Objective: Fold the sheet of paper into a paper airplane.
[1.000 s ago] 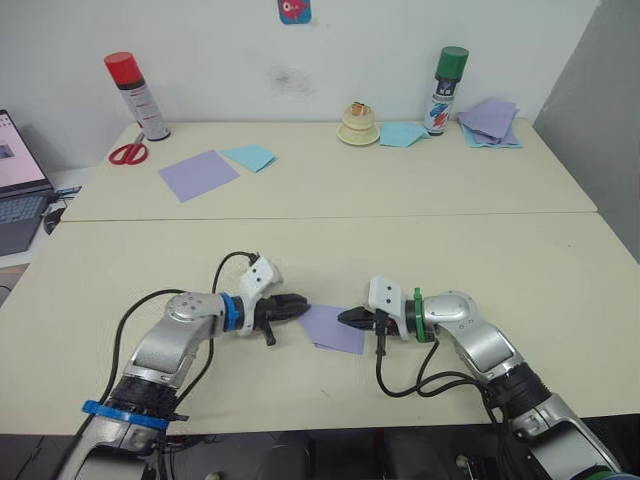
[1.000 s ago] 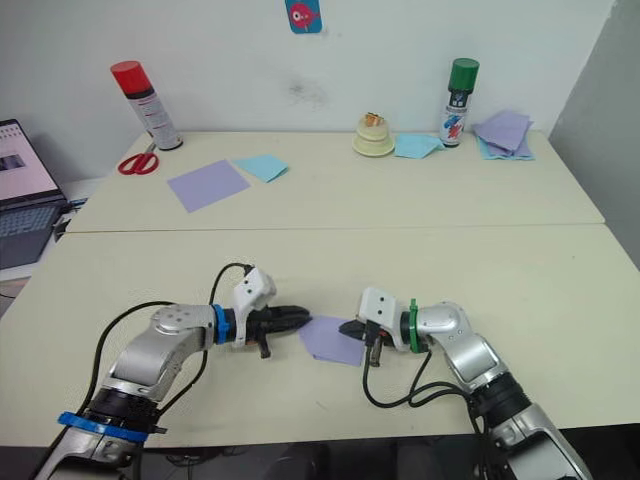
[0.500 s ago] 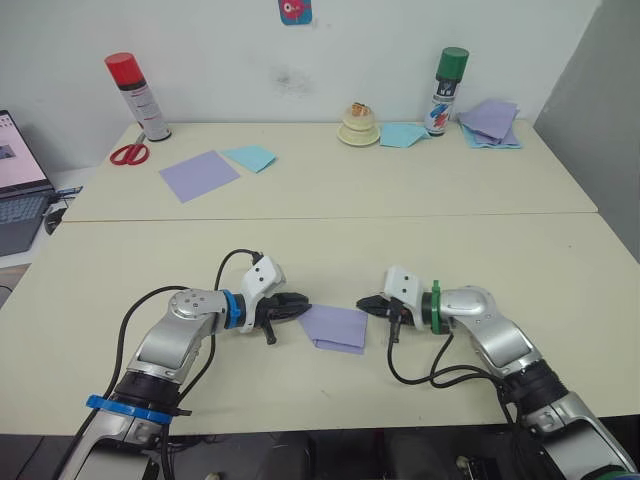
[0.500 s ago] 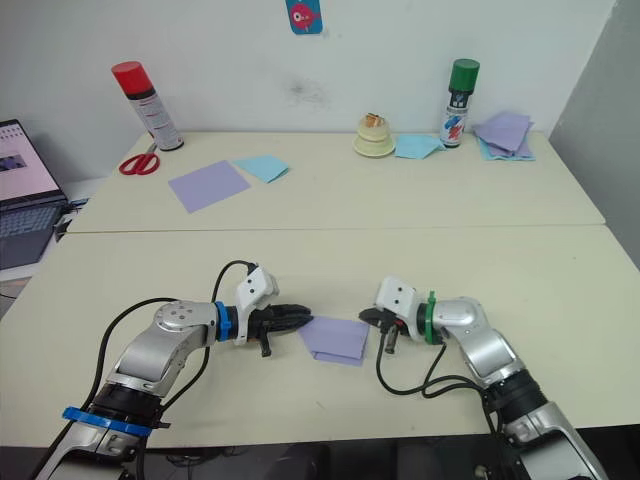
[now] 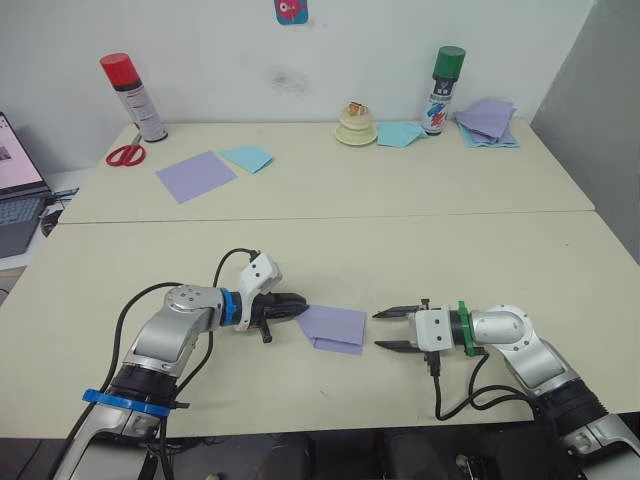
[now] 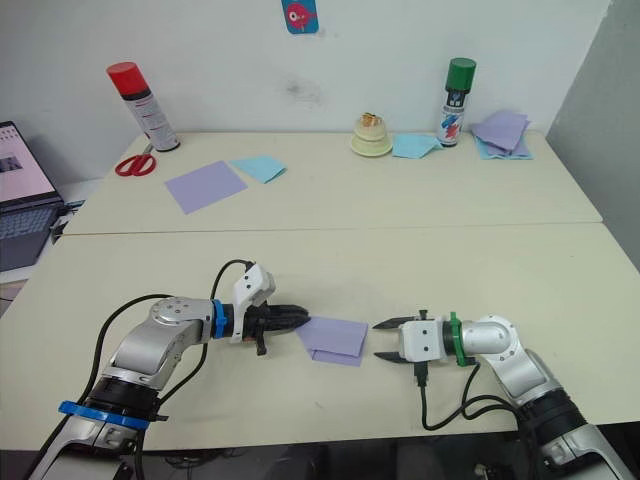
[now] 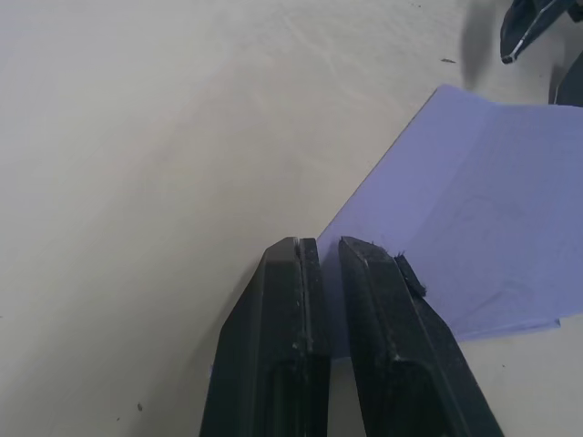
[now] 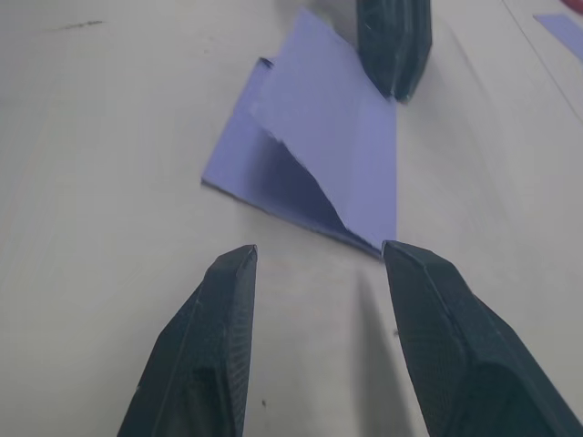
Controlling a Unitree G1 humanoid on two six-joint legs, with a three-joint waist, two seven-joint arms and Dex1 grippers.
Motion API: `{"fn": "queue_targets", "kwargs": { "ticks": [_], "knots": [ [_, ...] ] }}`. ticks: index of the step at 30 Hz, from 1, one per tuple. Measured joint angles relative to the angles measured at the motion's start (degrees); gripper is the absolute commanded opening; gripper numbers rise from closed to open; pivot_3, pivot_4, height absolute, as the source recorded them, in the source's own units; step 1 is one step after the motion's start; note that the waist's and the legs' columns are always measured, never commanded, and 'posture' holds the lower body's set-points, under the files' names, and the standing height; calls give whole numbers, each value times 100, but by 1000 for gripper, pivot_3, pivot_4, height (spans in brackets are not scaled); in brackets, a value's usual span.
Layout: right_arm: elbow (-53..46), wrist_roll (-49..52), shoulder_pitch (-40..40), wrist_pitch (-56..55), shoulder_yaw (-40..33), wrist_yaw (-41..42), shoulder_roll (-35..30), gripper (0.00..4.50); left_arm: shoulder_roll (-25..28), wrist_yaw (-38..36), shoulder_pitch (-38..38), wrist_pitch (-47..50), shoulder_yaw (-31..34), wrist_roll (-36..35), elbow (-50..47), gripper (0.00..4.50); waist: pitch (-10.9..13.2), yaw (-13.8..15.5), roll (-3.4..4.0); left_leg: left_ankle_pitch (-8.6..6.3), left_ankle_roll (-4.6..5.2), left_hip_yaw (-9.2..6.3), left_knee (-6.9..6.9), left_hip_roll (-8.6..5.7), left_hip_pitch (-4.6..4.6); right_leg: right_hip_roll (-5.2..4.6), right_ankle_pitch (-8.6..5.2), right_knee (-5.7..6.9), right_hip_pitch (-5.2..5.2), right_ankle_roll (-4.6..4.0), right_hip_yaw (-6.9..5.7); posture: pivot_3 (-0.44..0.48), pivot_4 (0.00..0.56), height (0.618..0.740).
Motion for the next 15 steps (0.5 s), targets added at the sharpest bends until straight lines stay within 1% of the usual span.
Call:
{"fn": "queue_targets", "kwargs": {
  "ticks": [4, 7, 8, 10, 12, 15],
  "knots": [
    [71, -35, -52, 79, 134, -240, 549, 2292, -3, -6, -1, 20, -16, 1, -20, 676, 0, 10, 0, 0, -1, -19, 1, -4, -1, -2, 1, -1, 0, -1, 4, 0, 150, 740],
    [72, 40, -105, 285, 124, -299, 730, 1760, -3, -9, 9, 25, -23, 1, -32, 676, 0, 18, 0, 0, -1, -22, 1, -6, -1, -3, 1, -2, 1, -1, 3, 0, 150, 740],
    [72, 113, -106, 400, 122, -307, 792, 1308, -3, -10, 9, 28, -23, 0, -36, 676, 0, 19, 0, 0, -1, -23, 1, -6, -1, -3, 1, -2, 1, -1, 2, 0, 150, 740],
    [71, 215, -106, 548, 116, -307, 816, 738, 2, -17, 10, 34, -23, 0, -41, 676, 0, 20, 0, 0, -1, -24, 0, -6, -1, -3, 1, -2, 1, -1, 2, 0, 150, 740],
    [68, 413, -106, 868, 16, -321, 833, 19, 66, -110, 11, 22, -27, 1, -43, 676, 0, 18, 0, 0, 0, -23, 0, -6, -1, -3, 1, -2, 0, -2, 2, 0, 150, 740],
    [49, 664, -106, 1224, -154, -337, 868, 19, 117, -161, 11, 20, -26, -4, -38, 676, 0, 20, 0, 0, 0, -26, 0, -6, -1, -3, 1, -1, 0, -2, 0, 0, 150, 740]
  ]
}}
